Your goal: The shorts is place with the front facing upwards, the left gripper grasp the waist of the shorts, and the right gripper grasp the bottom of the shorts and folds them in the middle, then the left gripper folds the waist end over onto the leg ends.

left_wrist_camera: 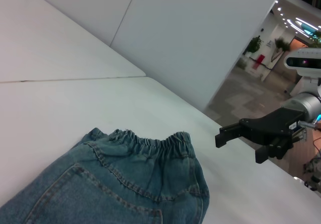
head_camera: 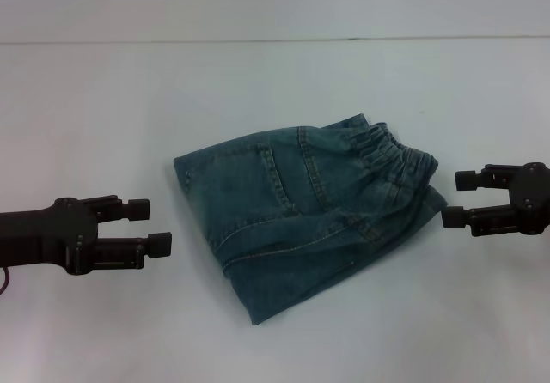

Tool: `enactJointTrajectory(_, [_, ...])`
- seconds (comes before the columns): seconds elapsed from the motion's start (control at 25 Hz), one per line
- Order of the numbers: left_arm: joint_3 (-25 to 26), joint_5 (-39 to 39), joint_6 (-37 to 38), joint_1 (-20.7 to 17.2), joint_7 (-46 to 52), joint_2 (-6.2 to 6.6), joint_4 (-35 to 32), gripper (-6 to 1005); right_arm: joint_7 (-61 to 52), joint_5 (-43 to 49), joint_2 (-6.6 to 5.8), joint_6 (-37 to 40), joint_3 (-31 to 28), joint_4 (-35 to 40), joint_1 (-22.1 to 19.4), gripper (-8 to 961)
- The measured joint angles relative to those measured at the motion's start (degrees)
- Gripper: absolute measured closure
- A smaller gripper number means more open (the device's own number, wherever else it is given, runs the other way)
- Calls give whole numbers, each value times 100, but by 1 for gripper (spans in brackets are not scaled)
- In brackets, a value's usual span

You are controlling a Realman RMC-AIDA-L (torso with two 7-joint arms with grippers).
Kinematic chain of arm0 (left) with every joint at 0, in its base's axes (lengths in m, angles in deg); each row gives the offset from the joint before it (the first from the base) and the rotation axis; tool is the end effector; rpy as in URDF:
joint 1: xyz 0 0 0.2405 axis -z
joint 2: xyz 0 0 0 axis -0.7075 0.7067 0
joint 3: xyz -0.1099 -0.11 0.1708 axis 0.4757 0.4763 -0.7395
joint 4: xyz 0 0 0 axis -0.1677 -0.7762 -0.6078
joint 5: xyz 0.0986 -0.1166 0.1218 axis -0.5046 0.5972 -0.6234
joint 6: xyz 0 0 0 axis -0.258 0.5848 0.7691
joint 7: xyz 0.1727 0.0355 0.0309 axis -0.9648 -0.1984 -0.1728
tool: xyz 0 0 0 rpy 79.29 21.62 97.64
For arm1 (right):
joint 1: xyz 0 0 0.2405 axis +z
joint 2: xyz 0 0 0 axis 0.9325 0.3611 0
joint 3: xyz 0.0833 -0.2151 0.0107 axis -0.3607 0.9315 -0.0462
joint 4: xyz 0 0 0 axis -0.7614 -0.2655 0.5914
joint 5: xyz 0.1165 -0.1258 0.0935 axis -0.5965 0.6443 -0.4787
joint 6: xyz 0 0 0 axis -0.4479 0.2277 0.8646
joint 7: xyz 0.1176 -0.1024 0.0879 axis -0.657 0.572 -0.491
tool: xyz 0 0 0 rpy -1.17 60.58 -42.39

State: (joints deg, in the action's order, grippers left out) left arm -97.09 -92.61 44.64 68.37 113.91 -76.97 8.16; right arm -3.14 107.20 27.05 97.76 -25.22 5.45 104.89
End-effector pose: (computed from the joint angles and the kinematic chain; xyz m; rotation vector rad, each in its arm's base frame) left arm -0.2382 0.2720 0.0230 -2.7491 -0.9905 -0.7134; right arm 0.2566 0.3051 0.0275 -2.7564 0.9085 0.5548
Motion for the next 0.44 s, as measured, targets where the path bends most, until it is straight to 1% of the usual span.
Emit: enactJointTrajectory(0.44, [27,0,-4,-3,0,-7,15,112,-23,-4,-5,5,15,3,7,11])
